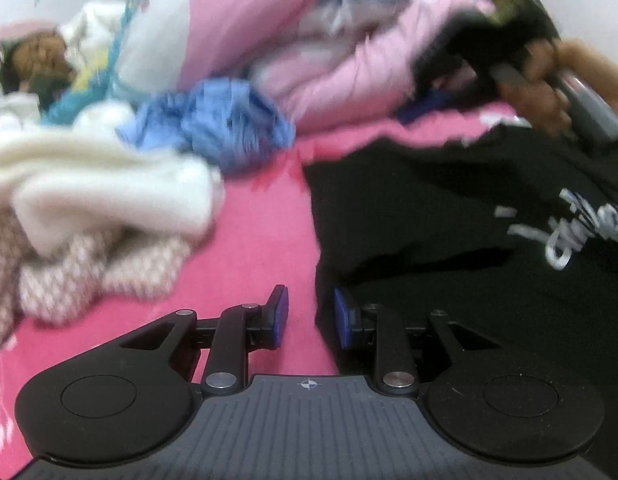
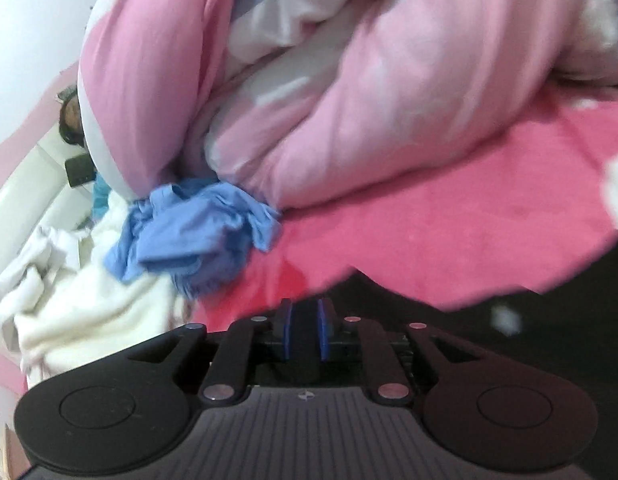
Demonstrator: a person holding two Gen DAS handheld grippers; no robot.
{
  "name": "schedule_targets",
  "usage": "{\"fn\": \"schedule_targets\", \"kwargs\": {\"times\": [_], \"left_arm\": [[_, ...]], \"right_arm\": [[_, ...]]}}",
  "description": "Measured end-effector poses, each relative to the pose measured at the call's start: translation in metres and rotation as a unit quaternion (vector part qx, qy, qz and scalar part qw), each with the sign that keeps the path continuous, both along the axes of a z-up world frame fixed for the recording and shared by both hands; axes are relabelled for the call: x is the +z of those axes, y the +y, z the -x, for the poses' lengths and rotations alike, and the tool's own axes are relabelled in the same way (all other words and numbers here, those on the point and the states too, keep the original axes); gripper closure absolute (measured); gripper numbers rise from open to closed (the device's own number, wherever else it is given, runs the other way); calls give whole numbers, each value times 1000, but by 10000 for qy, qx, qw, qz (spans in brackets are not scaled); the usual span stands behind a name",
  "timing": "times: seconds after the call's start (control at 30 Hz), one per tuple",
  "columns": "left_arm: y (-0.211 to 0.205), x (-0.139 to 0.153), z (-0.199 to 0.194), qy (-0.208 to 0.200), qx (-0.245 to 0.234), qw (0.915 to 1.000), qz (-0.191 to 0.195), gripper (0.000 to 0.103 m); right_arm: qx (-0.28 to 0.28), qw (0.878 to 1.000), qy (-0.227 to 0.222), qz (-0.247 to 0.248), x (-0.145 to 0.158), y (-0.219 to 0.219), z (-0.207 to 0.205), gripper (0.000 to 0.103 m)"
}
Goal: Fold clothes
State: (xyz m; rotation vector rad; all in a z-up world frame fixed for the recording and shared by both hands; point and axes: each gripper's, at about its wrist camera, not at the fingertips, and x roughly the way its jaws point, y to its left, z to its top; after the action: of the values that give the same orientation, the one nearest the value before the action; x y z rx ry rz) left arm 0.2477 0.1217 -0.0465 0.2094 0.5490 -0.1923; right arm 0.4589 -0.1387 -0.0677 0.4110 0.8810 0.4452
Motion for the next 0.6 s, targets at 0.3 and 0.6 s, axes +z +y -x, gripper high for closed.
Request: {"fn": "schedule_targets", "kwargs": {"times": [0.3,0.6], "left_arm": [[-17,-14,-6,195,-152,9986,-474,78],[-13,-16,-6,323,-133,9985,-416,78]], "right_arm": [[705,9938,96,849,-12,-1,15,86],[970,9869,-131,1280,-25,3,18,96]]}}
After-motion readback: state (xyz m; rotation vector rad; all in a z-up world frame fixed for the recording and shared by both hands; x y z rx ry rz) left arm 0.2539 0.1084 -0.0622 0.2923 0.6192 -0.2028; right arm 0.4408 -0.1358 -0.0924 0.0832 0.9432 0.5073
